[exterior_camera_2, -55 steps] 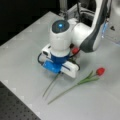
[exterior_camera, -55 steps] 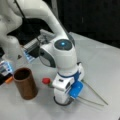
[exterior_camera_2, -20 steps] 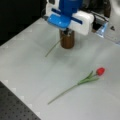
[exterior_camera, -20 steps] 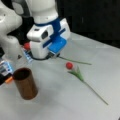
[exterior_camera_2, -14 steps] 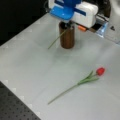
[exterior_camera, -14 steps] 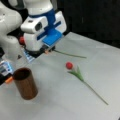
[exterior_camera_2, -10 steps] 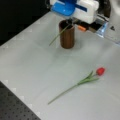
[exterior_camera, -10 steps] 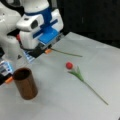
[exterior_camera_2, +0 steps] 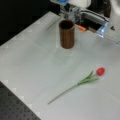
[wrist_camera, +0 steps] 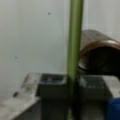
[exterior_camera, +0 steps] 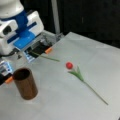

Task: Flower insertion into a vase

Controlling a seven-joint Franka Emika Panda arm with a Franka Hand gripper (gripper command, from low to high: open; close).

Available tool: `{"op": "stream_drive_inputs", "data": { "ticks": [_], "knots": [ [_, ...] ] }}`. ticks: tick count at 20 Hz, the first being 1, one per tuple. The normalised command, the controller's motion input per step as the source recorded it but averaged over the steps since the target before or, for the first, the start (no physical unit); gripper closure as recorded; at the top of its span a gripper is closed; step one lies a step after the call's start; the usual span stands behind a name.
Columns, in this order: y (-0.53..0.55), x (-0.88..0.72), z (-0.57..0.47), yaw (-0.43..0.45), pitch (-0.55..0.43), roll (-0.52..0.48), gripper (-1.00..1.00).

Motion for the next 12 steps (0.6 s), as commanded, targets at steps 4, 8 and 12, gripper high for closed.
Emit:
{"op": "stream_drive_inputs", "data": {
  "ticks": [4, 8, 12],
  "knots": [
    [-0.32, -0.73, -0.21, 0.073, -0.121, -0.137, 1.00],
    [-0.13, -0.51, -0.19, 0.094, -0.085, -0.176, 1.00],
    [-0.08, -0.45, -0.16, 0.095, -0.032, -0.175, 1.00]
  ]
}}
